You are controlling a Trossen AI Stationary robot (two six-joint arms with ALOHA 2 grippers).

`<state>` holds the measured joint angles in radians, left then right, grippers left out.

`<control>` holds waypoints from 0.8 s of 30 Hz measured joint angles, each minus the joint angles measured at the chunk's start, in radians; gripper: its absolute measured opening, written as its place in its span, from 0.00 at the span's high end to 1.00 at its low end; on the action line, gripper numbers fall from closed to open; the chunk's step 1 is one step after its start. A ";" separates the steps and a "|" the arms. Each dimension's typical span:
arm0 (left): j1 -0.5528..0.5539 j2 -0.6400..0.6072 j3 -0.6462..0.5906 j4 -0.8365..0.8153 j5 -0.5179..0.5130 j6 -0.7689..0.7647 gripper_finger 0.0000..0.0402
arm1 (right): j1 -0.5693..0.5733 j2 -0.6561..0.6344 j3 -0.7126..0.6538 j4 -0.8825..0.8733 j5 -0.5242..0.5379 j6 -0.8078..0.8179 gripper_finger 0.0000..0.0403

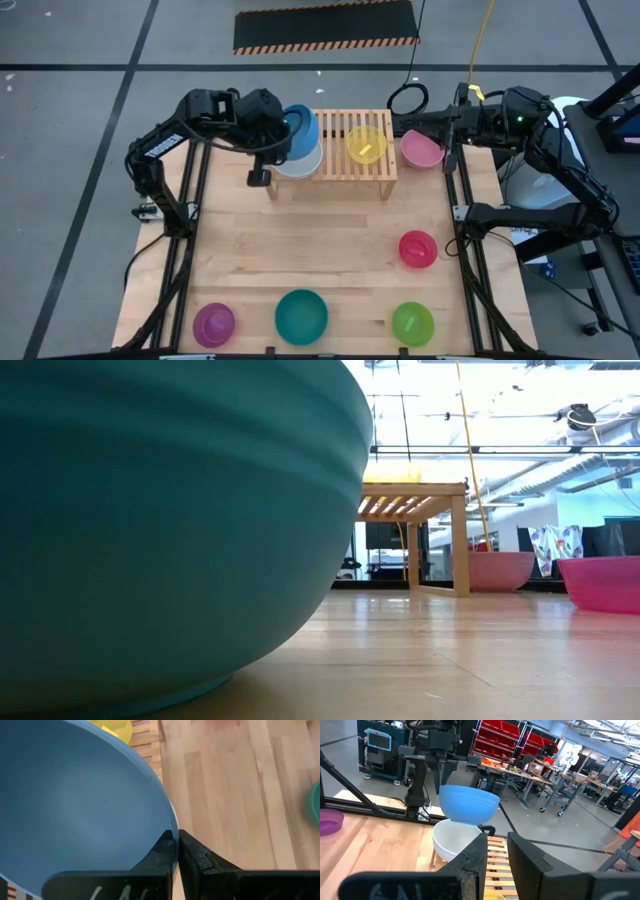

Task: Place and stack bowls onto a shelf
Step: Stack the blue bowl on top of the white bowl on the shelf

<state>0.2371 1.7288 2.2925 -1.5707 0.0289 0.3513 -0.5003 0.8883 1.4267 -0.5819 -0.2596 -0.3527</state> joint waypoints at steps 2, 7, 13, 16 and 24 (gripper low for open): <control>0.000 0.002 0.000 0.000 -0.002 -0.023 0.97 | 0.000 0.000 0.000 0.000 0.000 0.000 0.83; 0.000 0.000 -0.023 0.001 0.001 -0.057 0.97 | 0.000 0.000 0.000 0.000 0.000 0.000 0.83; 0.006 -0.014 -0.165 0.000 0.025 -0.073 0.97 | 0.000 0.000 0.000 0.000 0.000 -0.005 0.83; 0.006 -0.016 -0.224 -0.001 0.025 -0.056 0.97 | 0.000 0.000 0.000 0.000 0.000 -0.011 0.83; 0.018 -0.017 -0.288 0.000 0.024 -0.043 0.97 | 0.000 0.000 0.000 0.000 0.000 -0.029 0.83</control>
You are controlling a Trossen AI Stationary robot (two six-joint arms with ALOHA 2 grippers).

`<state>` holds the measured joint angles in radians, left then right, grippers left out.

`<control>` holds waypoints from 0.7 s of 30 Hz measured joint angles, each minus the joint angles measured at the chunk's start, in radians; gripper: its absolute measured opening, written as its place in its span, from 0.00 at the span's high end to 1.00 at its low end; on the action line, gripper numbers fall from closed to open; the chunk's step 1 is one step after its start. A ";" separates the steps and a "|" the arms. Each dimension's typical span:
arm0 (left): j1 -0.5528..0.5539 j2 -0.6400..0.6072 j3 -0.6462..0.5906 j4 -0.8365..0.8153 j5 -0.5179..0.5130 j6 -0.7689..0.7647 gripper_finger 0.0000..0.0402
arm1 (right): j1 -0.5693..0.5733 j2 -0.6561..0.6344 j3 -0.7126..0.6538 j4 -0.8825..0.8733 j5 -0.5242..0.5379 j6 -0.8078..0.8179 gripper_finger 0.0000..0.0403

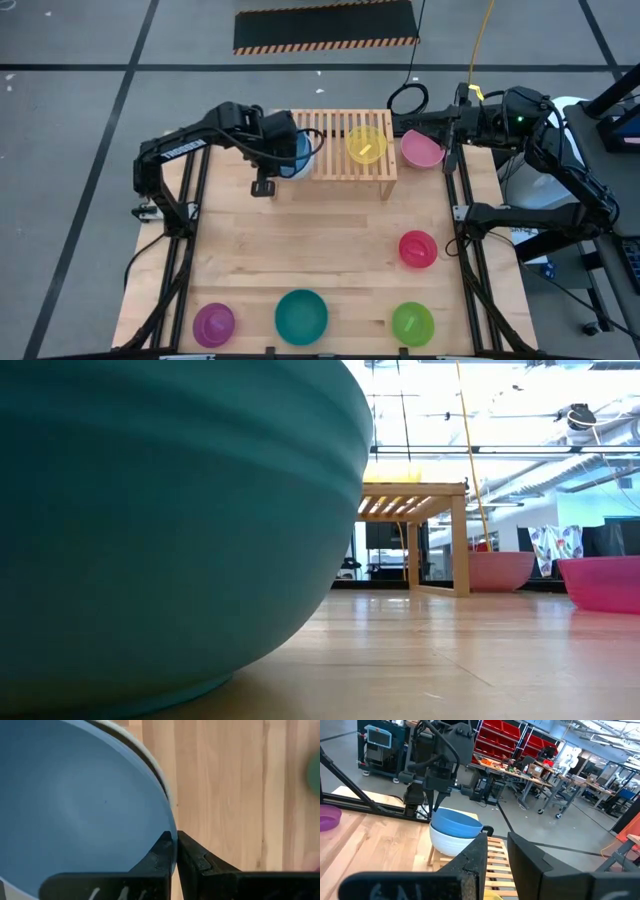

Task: Place and stack bowls onto a shelf
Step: Stack the blue bowl on top of the white bowl on the shelf

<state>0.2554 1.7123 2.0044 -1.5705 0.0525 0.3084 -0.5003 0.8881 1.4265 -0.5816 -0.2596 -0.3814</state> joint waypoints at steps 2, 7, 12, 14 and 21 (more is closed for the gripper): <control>0.000 0.000 -0.003 0.000 0.000 0.000 0.97 | 0.000 0.000 0.000 0.000 0.000 -0.004 0.83; 0.000 0.000 -0.003 0.000 -0.005 -0.001 0.93 | 0.000 0.000 0.000 0.000 0.000 -0.023 0.83; -0.001 0.000 -0.003 0.000 -0.098 -0.022 0.88 | 0.000 0.000 0.000 0.000 0.000 -0.027 0.83; 0.000 0.000 -0.003 0.000 -0.118 -0.023 0.87 | 0.000 0.000 0.000 0.000 0.000 -0.027 0.83; 0.000 0.000 -0.003 0.000 -0.167 -0.023 0.87 | 0.000 0.000 0.000 0.000 0.000 -0.025 0.83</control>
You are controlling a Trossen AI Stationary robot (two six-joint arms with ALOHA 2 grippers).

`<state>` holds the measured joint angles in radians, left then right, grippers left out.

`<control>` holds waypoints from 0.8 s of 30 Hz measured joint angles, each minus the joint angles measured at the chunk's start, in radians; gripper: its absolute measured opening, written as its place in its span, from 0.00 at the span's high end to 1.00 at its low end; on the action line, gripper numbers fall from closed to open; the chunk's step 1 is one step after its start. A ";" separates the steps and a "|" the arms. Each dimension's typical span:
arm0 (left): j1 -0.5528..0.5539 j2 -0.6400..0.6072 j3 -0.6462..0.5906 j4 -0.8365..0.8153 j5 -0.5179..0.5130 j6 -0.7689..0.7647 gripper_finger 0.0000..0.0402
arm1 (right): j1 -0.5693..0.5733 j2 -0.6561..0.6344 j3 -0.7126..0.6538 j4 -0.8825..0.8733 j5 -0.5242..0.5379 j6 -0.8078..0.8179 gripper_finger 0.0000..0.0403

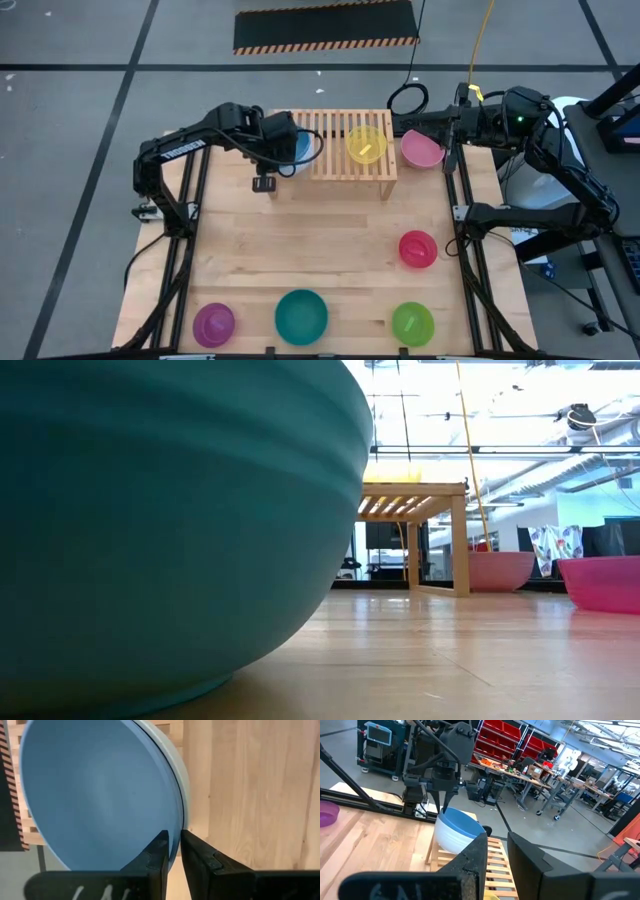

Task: Place and stack bowls onto a shelf
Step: Stack the blue bowl on top of the white bowl on the shelf

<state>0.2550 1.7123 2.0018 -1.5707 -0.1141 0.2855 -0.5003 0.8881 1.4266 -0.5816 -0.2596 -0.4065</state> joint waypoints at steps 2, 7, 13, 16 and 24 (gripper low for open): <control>-0.001 0.000 0.000 0.000 0.000 0.000 0.86 | 0.000 0.000 0.000 0.000 0.000 0.000 0.83; -0.013 0.000 0.000 0.000 -0.003 0.023 0.86 | 0.000 0.000 0.000 0.000 0.000 0.001 0.83; -0.031 0.000 0.000 0.000 -0.003 0.047 0.86 | 0.000 0.000 0.000 -0.007 0.000 0.009 0.83; -0.033 0.000 0.000 0.000 -0.014 0.044 0.86 | 0.000 0.000 0.000 -0.013 0.000 0.008 0.83; -0.033 0.000 0.000 0.001 -0.044 0.034 0.86 | 0.000 0.000 0.000 -0.028 -0.001 0.007 0.83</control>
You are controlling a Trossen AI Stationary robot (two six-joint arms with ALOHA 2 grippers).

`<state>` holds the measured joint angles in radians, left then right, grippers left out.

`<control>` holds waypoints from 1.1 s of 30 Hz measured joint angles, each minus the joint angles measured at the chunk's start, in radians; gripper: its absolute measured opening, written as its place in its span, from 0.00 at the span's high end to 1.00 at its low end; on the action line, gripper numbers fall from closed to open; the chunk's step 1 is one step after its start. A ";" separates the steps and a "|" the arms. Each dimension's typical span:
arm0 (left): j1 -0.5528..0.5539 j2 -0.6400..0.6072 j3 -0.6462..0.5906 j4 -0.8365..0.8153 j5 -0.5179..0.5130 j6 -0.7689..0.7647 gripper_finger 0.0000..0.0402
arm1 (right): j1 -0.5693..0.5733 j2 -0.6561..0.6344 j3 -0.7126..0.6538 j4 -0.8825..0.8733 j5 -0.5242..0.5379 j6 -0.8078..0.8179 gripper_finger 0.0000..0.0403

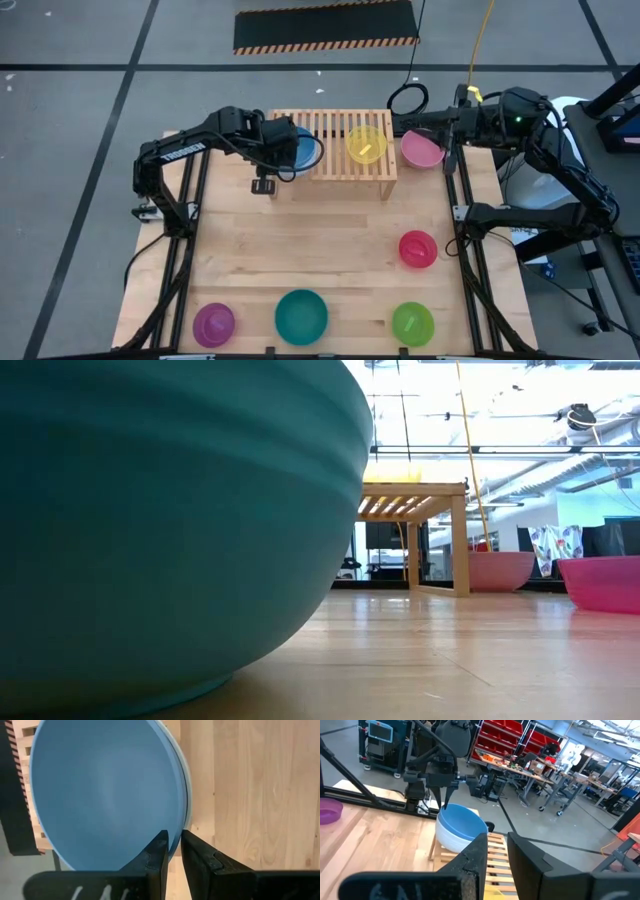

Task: Place and stack bowls onto a shelf
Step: Stack the blue bowl on top of the white bowl on the shelf

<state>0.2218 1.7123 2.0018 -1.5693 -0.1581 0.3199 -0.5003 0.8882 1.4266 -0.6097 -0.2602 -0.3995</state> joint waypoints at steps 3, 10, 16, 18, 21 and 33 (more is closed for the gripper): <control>0.000 0.000 0.000 0.002 0.000 0.000 0.86 | 0.000 0.000 0.000 -0.017 -0.005 -0.001 0.83; 0.000 0.000 0.000 0.054 0.000 -0.003 0.86 | 0.000 0.000 0.000 -0.022 -0.005 -0.002 0.83; 0.000 0.000 0.000 0.106 0.000 -0.010 0.86 | 0.000 0.000 0.000 -0.021 -0.005 -0.002 0.83; 0.000 0.000 0.000 0.100 0.000 -0.011 0.86 | 0.000 0.000 0.000 -0.021 -0.005 -0.002 0.83; -0.006 0.000 0.000 0.091 0.000 -0.026 0.86 | 0.000 0.000 0.000 -0.021 -0.005 -0.002 0.83; -0.049 0.000 0.000 0.072 0.000 -0.042 0.86 | 0.000 0.000 0.000 -0.021 -0.005 -0.014 0.83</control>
<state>0.1730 1.7123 2.0018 -1.4971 -0.1581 0.2780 -0.5003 0.8883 1.4265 -0.6308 -0.2653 -0.4133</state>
